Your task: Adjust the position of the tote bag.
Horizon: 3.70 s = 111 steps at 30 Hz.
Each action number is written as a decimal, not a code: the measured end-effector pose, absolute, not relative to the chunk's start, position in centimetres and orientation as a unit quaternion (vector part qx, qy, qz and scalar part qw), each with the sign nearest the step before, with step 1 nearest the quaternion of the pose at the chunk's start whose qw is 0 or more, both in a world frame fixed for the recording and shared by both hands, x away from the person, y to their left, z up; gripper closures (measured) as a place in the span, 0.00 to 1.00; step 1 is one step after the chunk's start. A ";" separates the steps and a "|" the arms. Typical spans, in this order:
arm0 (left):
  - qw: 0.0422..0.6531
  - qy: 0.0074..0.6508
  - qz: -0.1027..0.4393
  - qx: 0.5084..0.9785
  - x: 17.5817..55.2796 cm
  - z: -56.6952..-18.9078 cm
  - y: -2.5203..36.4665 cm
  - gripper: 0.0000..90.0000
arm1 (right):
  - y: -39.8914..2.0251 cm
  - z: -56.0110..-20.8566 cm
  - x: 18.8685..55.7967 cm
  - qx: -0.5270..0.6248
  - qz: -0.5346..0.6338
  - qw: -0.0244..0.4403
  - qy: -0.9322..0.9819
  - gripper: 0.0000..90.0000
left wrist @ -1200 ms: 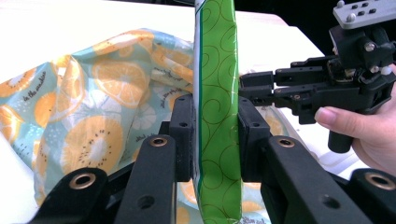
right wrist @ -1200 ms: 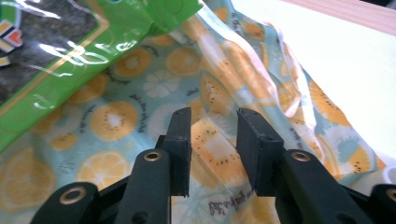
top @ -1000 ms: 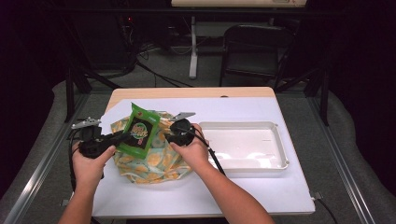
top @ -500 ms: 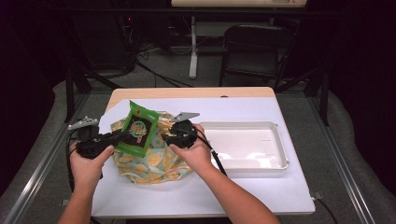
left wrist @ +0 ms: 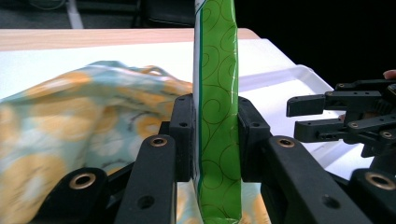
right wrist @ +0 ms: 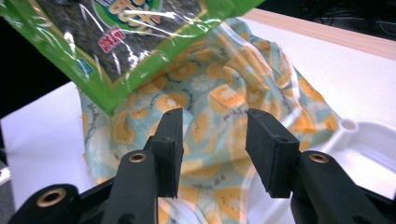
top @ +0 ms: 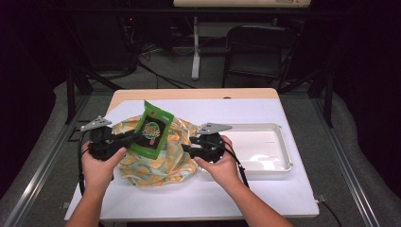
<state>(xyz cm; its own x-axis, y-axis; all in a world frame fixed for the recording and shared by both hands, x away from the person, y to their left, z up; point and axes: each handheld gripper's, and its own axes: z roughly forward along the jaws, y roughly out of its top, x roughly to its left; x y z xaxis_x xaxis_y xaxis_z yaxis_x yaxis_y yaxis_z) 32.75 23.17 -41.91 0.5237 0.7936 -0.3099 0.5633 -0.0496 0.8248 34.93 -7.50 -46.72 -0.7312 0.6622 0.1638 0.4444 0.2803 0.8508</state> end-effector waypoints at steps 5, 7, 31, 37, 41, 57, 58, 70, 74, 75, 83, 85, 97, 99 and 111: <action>0.508 0.457 0.108 0.723 33.3 -41.7 20.8 0.81 | -9.8 -46.8 34.6 0.363 0.505 0.102 0.777 0.56; 0.509 0.444 0.102 0.730 33.9 -41.7 18.8 0.81 | -10.5 -46.9 34.6 0.367 0.509 0.100 0.772 0.55; 0.527 0.389 0.059 0.754 34.2 -43.1 11.1 0.81 | -15.2 -48.7 35.2 0.402 0.554 0.016 0.728 0.51; 0.519 0.392 0.059 0.758 34.5 -43.7 11.0 0.80 | -14.9 -48.9 35.1 0.406 0.545 0.022 0.733 0.51; 0.517 0.398 0.052 0.756 34.7 -44.2 11.0 0.79 | -15.2 -49.0 35.0 0.418 0.548 0.024 0.724 0.57; 0.509 0.397 0.049 0.762 35.0 -45.4 10.1 0.76 | -16.9 -48.9 34.9 0.462 0.569 0.038 0.679 0.86; 0.509 0.397 0.048 0.763 35.0 -45.5 10.1 0.76 | -17.0 -48.9 34.9 0.463 0.569 0.036 0.679 0.87; 0.505 0.399 0.039 0.765 35.1 -46.3 9.6 0.75 | -17.7 -48.8 34.9 0.471 0.575 0.046 0.668 0.98; 0.506 0.397 0.044 0.764 35.1 -46.3 9.5 0.73 | -17.9 -48.7 34.9 0.469 0.576 0.047 0.667 0.99; 0.506 0.397 0.045 0.765 35.1 -46.4 9.4 0.73 | -17.9 -48.7 34.9 0.469 0.576 0.047 0.667 0.99; 0.507 0.396 0.055 0.764 35.0 -46.3 9.2 0.72 | -18.0 -48.6 34.8 0.471 0.578 0.049 0.664 0.99; 0.510 0.396 0.057 0.762 34.9 -46.3 9.2 0.72 | -18.1 -48.6 34.8 0.471 0.580 0.048 0.663 0.99; 0.515 0.392 0.076 0.759 34.6 -46.2 9.7 0.74 | -18.1 -48.6 34.8 0.471 0.577 0.048 0.666 0.99; 0.515 0.392 0.077 0.759 34.5 -46.2 9.7 0.74 | -18.0 -48.5 34.8 0.472 0.575 0.048 0.667 0.99; 0.517 0.393 0.081 0.756 34.3 -46.2 10.1 0.76 | -18.2 -48.6 34.9 0.473 0.571 0.045 0.669 0.99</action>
